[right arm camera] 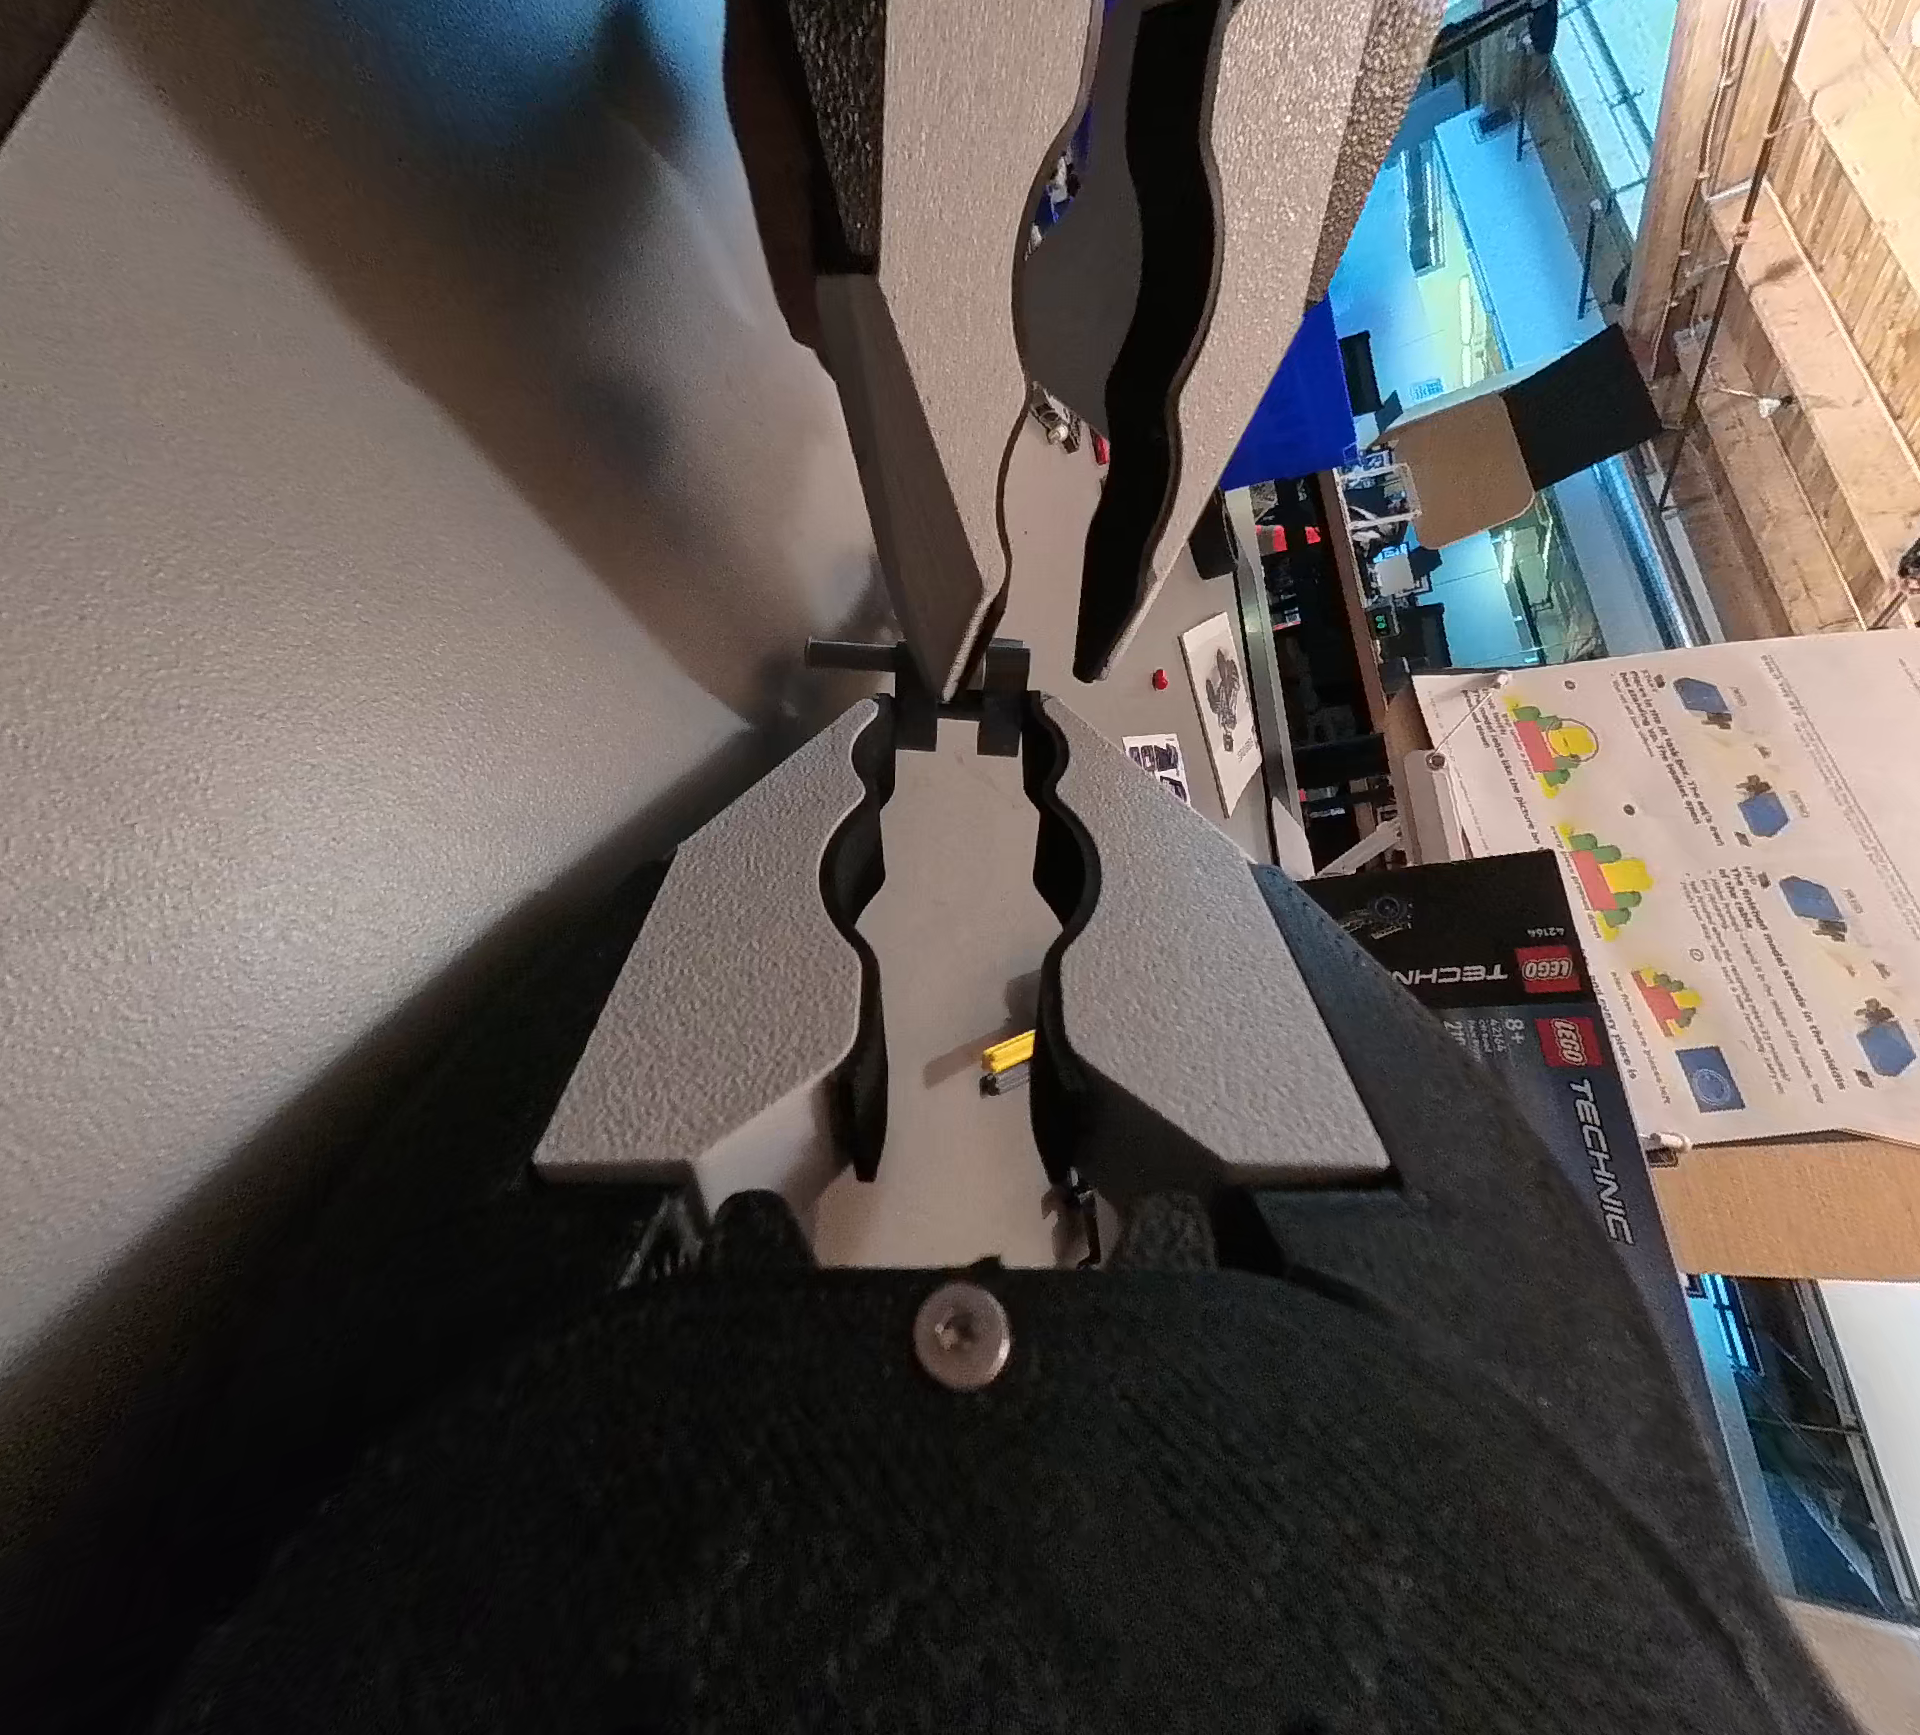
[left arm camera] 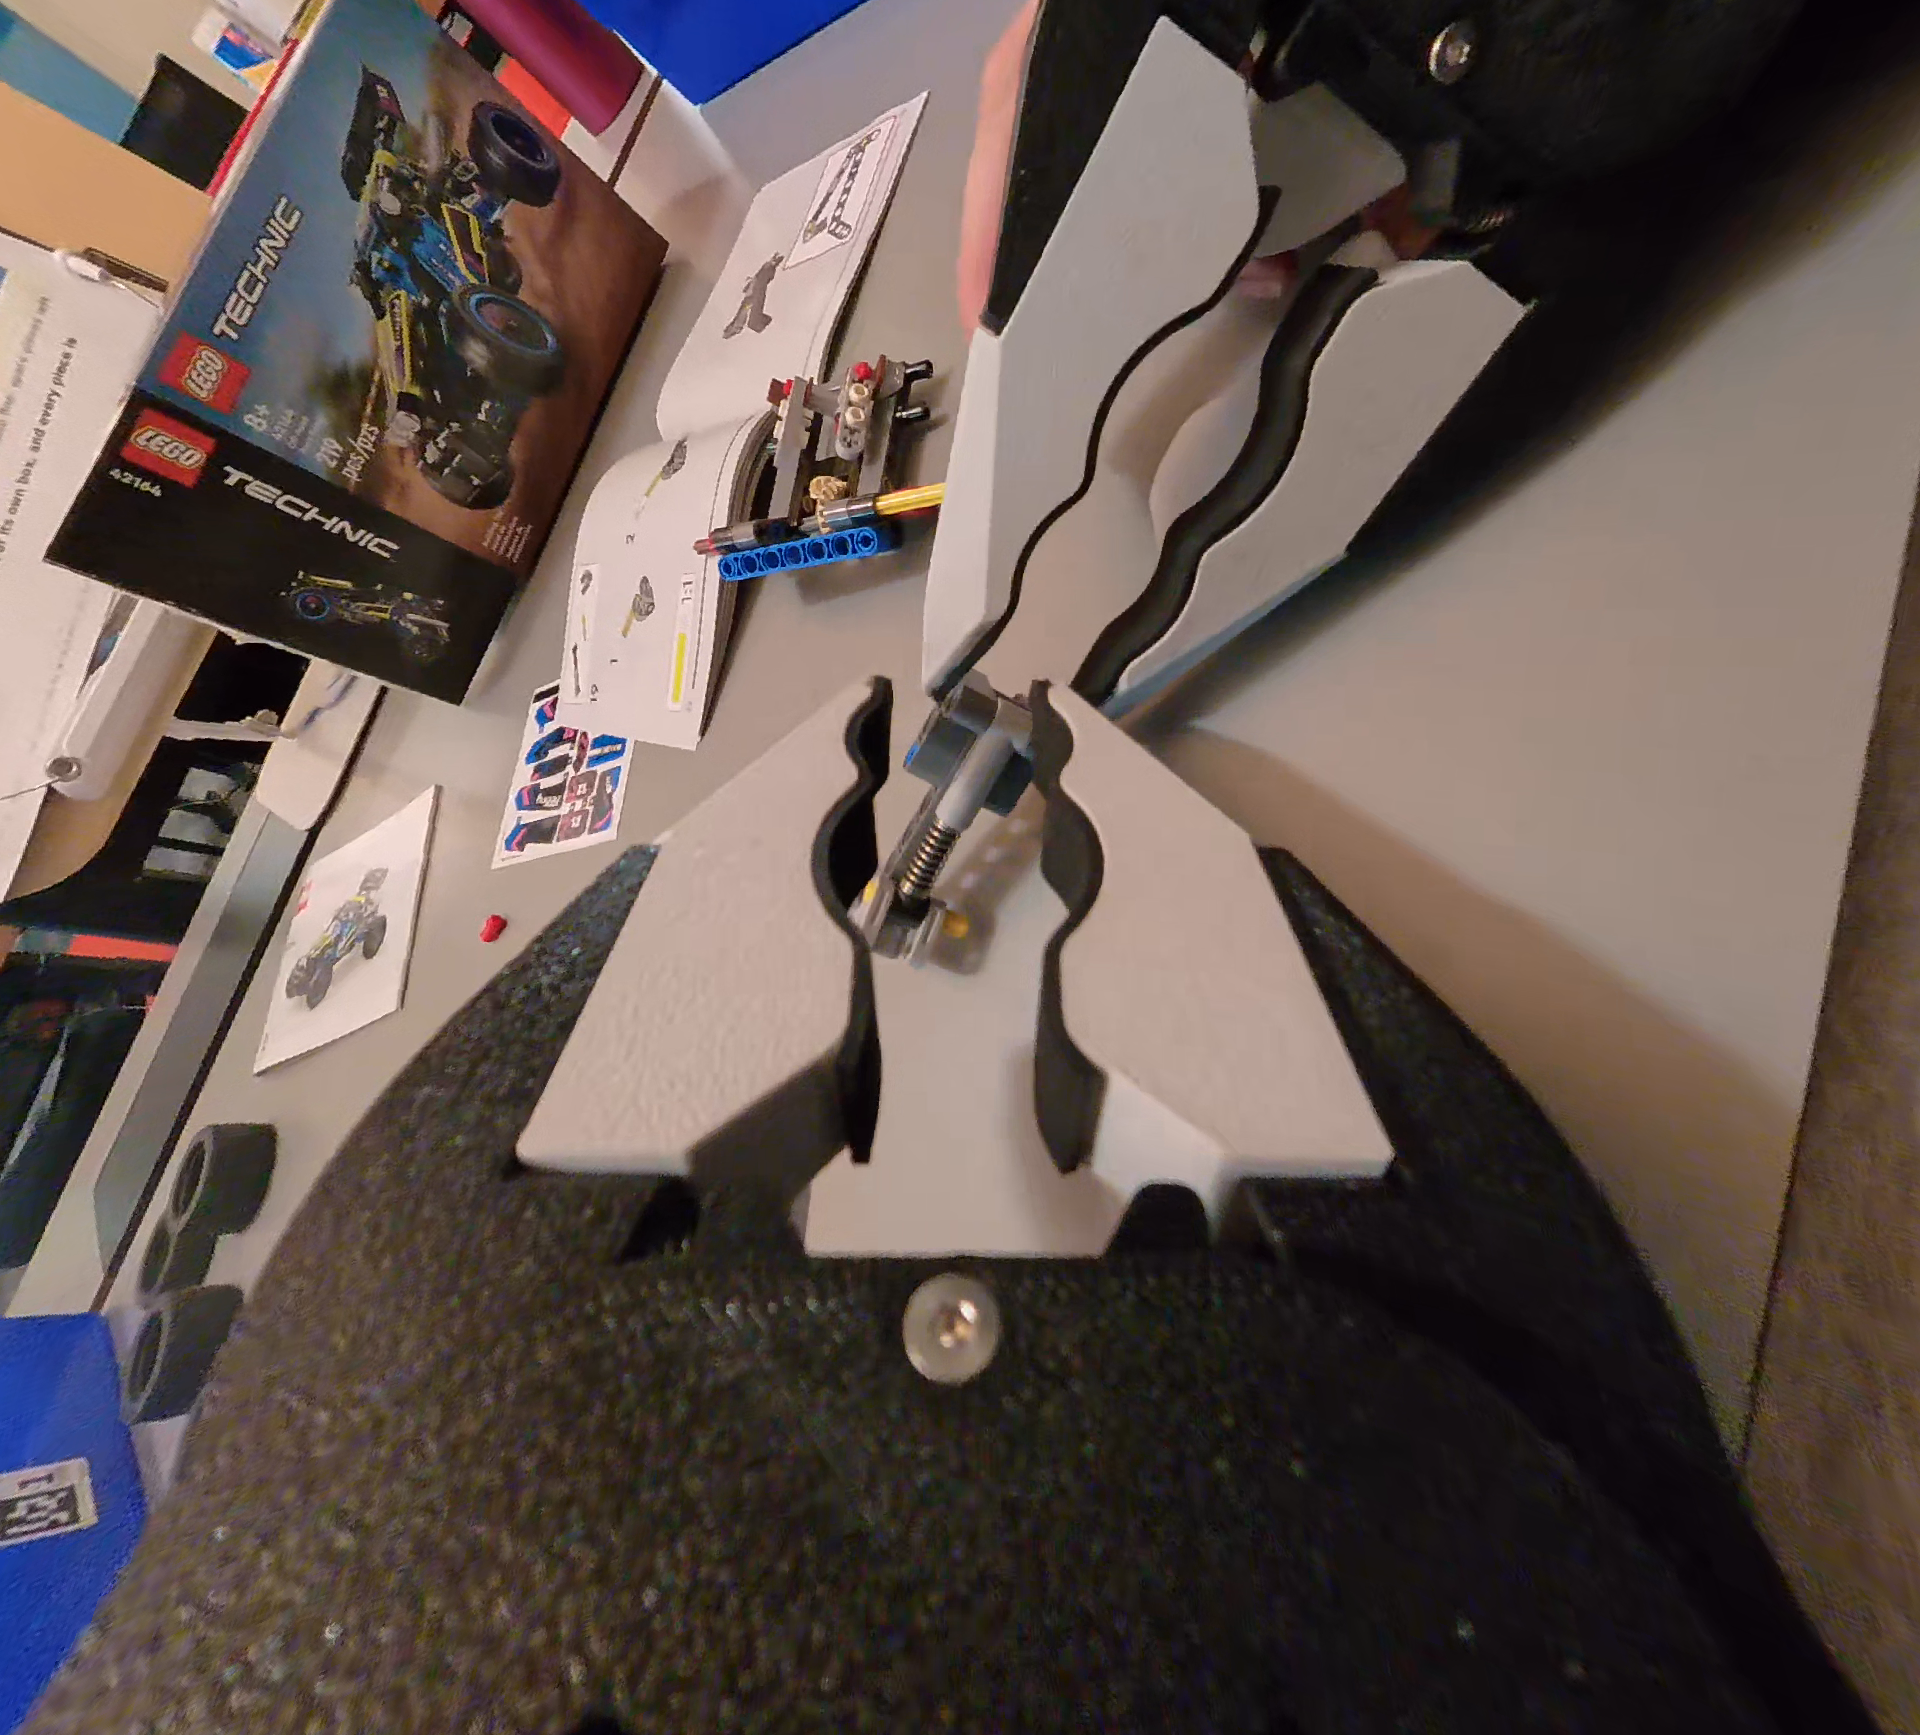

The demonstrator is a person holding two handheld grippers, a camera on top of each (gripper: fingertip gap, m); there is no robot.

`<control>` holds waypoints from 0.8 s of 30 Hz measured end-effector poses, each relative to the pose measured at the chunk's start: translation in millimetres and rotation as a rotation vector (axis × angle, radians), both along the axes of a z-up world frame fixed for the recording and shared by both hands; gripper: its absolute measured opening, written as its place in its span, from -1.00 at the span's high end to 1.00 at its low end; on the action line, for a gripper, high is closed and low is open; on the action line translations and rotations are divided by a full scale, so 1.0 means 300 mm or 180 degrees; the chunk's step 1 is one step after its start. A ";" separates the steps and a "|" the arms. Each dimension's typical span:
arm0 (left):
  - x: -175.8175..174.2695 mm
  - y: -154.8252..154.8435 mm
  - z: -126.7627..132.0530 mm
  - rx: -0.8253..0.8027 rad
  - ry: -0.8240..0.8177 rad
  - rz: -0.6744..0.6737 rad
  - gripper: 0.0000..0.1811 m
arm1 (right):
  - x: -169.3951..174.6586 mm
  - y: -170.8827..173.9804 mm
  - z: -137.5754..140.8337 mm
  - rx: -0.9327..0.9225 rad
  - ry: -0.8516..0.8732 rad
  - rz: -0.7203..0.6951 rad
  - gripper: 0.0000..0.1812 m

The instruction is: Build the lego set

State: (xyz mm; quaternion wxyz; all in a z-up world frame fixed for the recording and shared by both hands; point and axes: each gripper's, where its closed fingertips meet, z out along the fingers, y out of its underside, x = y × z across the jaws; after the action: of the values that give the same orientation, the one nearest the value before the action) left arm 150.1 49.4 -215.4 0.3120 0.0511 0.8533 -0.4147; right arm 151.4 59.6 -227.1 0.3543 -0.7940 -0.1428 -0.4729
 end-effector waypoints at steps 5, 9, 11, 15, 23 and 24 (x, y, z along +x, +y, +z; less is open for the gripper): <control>0.002 0.003 0.000 0.0027 -0.0021 -0.0015 0.72 | 0.000 0.000 0.000 0.0001 0.0000 0.0001 0.75; -0.005 0.004 0.003 0.0024 -0.0063 -0.0053 0.70 | 0.000 0.000 0.000 -0.0001 -0.0003 0.0001 0.75; -0.031 -0.004 0.015 -0.0026 -0.0078 -0.0194 0.61 | 0.000 0.000 0.000 0.0000 -0.0002 0.0001 0.75; -0.050 0.012 0.015 0.0039 -0.0114 -0.0357 0.58 | 0.000 0.000 0.000 0.0008 0.0006 0.0001 0.75; 0.003 0.073 -0.019 0.0442 -0.0397 -0.0253 0.87 | 0.000 0.000 0.000 0.0016 0.0015 0.0001 0.75; 0.005 0.069 -0.018 0.0451 -0.0454 -0.0250 0.88 | 0.000 0.000 0.000 0.0016 0.0015 0.0000 0.75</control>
State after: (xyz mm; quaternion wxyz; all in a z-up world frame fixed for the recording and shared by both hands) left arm 151.6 70.1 -220.9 0.3510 0.1359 0.8534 -0.3605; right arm 151.4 59.4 -227.1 0.3566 -0.7942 -0.1408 -0.4715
